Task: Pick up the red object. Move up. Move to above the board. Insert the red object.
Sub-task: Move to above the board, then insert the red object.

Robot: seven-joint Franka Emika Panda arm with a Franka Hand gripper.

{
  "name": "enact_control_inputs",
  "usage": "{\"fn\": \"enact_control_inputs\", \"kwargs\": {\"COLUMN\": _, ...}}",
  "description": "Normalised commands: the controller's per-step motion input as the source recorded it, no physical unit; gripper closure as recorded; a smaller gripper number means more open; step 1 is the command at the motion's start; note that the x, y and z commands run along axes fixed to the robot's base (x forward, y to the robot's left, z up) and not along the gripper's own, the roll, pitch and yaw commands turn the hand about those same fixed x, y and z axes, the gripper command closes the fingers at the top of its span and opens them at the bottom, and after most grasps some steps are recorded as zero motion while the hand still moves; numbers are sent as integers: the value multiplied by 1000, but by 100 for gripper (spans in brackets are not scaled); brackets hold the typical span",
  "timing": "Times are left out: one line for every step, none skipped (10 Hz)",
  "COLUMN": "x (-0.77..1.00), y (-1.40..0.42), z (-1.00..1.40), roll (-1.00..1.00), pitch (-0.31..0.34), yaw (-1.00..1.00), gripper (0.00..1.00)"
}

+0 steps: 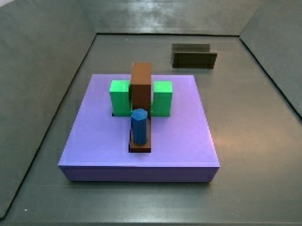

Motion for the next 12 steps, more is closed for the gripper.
{"fn": "enact_control_inputs", "kwargs": {"x": 262, "y": -1400, "z": 140, "roll": -6, "pitch": 144, "yaw": 6, "gripper": 100}}
{"fn": "enact_control_inputs", "kwargs": {"x": 313, "y": -1400, "z": 159, "roll": 13, "pitch": 156, "yaw": 9, "gripper": 100}}
{"fn": "enact_control_inputs", "kwargs": {"x": 179, "y": -705, "z": 85, "roll": 17, "pitch": 156, "yaw": 9, "gripper": 100}}
{"fn": "enact_control_inputs", "kwargs": {"x": 124, "y": -341, "z": 50, "roll": 28, "pitch": 151, "yaw": 8, "gripper": 100}}
{"fn": "enact_control_inputs", "kwargs": {"x": 0, "y": -9, "z": -109, "roll": -34, "pitch": -30, "yaw": 0, "gripper": 100}}
{"fn": "enact_control_inputs", "kwargs": {"x": 0, "y": 0, "z": -29, "roll": 0, "pitch": 0, "yaw": 34, "gripper": 100}}
{"fn": "enact_control_inputs", "kwargs": {"x": 0, "y": 40, "z": -23, "roll": 44, "pitch": 0, "yaw": 0, "gripper": 100}}
{"fn": "enact_control_inputs", "kwargs": {"x": -11, "y": 394, "z": -311, "roll": 117, "pitch": 0, "yaw": 11, "gripper": 100}}
{"fn": "enact_control_inputs", "kwargs": {"x": -54, "y": 626, "z": -574, "roll": 134, "pitch": -83, "yaw": 26, "gripper": 100}}
{"fn": "enact_control_inputs", "kwargs": {"x": -94, "y": 577, "z": -523, "roll": 270, "pitch": -69, "yaw": 60, "gripper": 100}}
{"fn": "enact_control_inputs", "kwargs": {"x": -149, "y": 274, "z": -469, "roll": 430, "pitch": -87, "yaw": 140, "gripper": 100}}
{"fn": "enact_control_inputs", "kwargs": {"x": -109, "y": 51, "z": -409, "roll": 427, "pitch": -137, "yaw": 200, "gripper": 100}}
